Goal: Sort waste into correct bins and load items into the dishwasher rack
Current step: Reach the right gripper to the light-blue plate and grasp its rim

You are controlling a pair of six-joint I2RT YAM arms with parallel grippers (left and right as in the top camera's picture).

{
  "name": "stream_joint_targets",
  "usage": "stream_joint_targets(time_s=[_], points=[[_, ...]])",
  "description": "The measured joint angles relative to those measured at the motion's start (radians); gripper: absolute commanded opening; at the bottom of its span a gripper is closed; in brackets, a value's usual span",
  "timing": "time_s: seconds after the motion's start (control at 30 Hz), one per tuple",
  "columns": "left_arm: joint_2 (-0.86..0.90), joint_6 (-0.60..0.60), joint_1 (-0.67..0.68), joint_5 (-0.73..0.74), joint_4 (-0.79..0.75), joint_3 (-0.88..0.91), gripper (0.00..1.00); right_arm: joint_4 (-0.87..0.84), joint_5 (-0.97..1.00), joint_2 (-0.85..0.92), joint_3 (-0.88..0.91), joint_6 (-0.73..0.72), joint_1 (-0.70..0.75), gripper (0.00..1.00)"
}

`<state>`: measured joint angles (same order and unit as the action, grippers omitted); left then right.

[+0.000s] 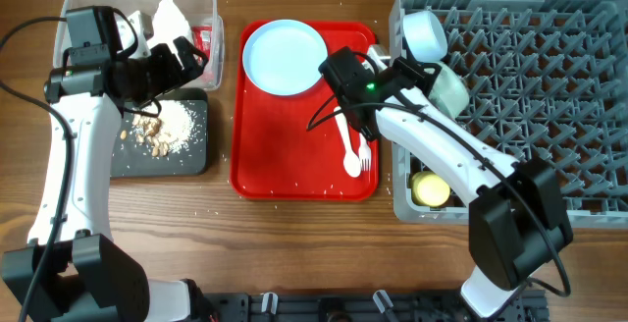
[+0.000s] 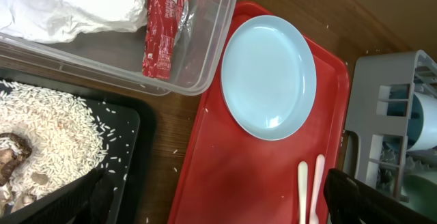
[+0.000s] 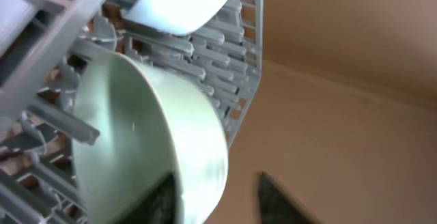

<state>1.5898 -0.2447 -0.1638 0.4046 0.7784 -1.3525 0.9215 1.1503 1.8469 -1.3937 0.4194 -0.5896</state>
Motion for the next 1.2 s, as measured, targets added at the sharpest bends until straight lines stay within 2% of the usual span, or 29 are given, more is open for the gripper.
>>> stream_joint_targets(time_s=[0.27, 0.33, 0.47, 0.63, 0.7, 0.87, 0.9, 1.07, 1.2], points=[[0.000, 0.000, 0.000, 0.000, 0.000, 0.000, 1.00, -0.093, -0.106, 0.000, 0.001, 0.005, -0.018, 0.66], [0.000, 0.000, 0.000, 0.000, 0.000, 0.000, 1.00, -0.122, -0.133, 0.000, 0.002, 0.007, -0.018, 0.75], [0.000, 0.000, 0.000, 0.000, 0.000, 0.000, 1.00, -0.176, -0.177, 0.000, 0.003, 0.021, -0.018, 0.84], [0.000, 0.000, 0.000, 0.000, 0.000, 0.000, 1.00, -0.209, -0.259, 0.000, -0.032, 0.024, -0.018, 0.88], [0.000, 0.000, 0.000, 0.000, 0.000, 0.000, 1.00, -0.217, -0.335, 0.000, -0.103, 0.025, -0.018, 1.00], [0.000, 0.000, 0.000, 0.000, 0.000, 0.000, 1.00, -0.252, -0.627, -0.001, -0.248, 0.027, -0.018, 1.00], [0.000, 0.000, 0.000, 0.000, 0.000, 0.000, 1.00, -0.249, -0.774, -0.001, -0.253, 0.027, -0.018, 1.00], [0.000, 0.000, 0.000, 0.000, 0.000, 0.000, 1.00, -0.196, -1.270, -0.001, -0.249, 0.021, -0.019, 1.00], [0.000, 0.000, 0.000, 0.000, 0.000, 0.000, 1.00, -0.159, -1.471, -0.001, -0.249, -0.096, -0.020, 1.00]])
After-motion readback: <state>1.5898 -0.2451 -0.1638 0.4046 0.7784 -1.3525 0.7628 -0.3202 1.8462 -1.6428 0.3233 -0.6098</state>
